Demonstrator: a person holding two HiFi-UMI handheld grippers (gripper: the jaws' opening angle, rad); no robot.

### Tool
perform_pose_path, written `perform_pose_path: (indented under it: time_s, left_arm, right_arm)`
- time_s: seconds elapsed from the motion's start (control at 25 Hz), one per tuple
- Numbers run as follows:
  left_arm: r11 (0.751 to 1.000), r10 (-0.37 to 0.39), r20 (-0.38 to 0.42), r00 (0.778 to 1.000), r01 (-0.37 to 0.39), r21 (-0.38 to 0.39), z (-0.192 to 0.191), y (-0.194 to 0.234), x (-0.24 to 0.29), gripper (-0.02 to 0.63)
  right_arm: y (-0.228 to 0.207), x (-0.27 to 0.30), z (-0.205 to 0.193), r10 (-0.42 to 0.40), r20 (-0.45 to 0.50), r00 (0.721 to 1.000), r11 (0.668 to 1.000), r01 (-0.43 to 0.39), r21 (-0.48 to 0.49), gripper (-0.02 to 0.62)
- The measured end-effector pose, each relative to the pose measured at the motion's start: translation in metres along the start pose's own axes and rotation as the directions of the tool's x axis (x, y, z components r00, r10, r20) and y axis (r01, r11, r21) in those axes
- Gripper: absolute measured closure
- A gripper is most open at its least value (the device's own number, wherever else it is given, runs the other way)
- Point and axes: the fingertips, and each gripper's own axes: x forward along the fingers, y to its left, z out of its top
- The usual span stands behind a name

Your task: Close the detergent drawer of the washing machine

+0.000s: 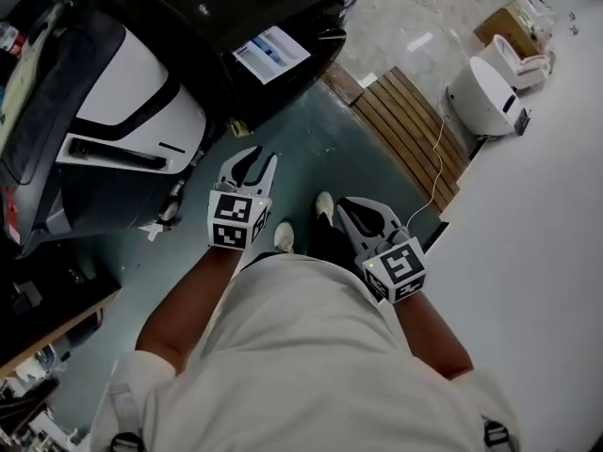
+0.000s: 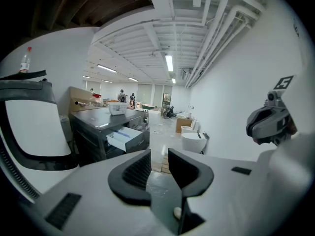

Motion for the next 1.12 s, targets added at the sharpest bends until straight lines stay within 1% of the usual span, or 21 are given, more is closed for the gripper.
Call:
perform_pose_path:
  time_s: [0.24,0.48,0.68,0.84,1.12]
  left_arm:
    - [0.996,0.087,-0.020,0.996,-0.087,-0.024,-0.005,0.034,0.026,0.506]
    - [0.982,0.182,-0.046,0.982,-0.184,-0.047,0.004,0.064,0.058,0.506]
    - [0.967,0.245,-0.072,0.967,-0.250,-0.058,0.005,0.079,0.085,0.504]
    - [0.954,0.289,-0.094,0.953,-0.295,-0.059,0.006,0.087,0.109,0.503]
    - [0.926,0.363,-0.145,0.920,-0.374,-0.049,0.005,0.098,0.137,0.505]
  right_arm:
    - [-0.014,0.051,0.023,0.137,-0.024,0.990,0.988,-0.138,-0.067,0.575]
    - [-0.041,0.090,0.046,0.267,-0.080,0.960,0.953,-0.276,-0.129,0.576]
    - [-0.067,0.113,0.063,0.339,-0.120,0.933,0.920,-0.355,-0.166,0.577]
    - [-0.086,0.124,0.067,0.387,-0.158,0.909,0.895,-0.411,-0.175,0.577]
    - [-0.116,0.140,0.071,0.440,-0.202,0.875,0.860,-0.475,-0.184,0.577]
